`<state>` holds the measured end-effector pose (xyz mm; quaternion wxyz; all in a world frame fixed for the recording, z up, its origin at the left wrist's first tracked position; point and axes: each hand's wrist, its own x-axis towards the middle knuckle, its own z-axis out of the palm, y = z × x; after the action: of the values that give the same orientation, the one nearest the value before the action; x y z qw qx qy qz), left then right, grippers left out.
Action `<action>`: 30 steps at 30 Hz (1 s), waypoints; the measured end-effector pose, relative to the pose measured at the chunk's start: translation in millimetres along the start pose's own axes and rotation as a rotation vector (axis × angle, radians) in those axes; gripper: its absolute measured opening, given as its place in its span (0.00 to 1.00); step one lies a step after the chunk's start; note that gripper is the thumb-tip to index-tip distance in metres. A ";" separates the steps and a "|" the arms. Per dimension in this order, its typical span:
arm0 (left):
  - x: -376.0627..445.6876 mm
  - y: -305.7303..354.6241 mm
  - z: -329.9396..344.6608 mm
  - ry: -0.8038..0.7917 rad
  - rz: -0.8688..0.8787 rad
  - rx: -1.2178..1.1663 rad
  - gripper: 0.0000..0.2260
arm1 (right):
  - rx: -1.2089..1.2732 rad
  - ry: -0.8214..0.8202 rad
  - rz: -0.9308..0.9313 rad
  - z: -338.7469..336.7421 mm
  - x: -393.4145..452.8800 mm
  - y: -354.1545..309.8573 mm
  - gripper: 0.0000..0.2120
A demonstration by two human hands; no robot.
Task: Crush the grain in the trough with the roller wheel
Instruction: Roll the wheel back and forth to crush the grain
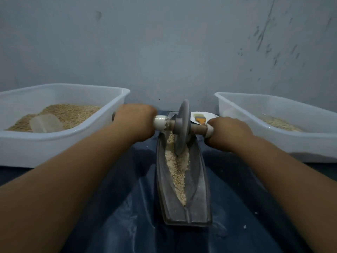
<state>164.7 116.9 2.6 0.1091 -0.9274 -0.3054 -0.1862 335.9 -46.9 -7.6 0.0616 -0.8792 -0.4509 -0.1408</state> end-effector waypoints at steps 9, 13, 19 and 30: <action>-42.8 0.4 -37.4 -0.207 0.149 0.039 0.09 | 0.080 -0.166 -0.092 -21.9 -51.1 9.1 0.07; -79.5 -3.9 -51.0 -0.029 0.183 0.108 0.08 | 0.149 -0.263 -0.150 -47.6 -94.7 10.6 0.13; -28.7 -0.6 -18.3 -0.099 0.094 -0.015 0.07 | -0.035 -0.109 -0.012 -12.6 -41.8 5.4 0.07; -43.9 -4.0 -21.5 -0.090 0.144 -0.014 0.06 | -0.017 -0.120 -0.135 -22.6 -45.4 10.9 0.11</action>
<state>123.6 90.2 4.4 0.1018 -0.9551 -0.2414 -0.1382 315.3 -93.8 0.4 0.0173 -0.8542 -0.5107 -0.0956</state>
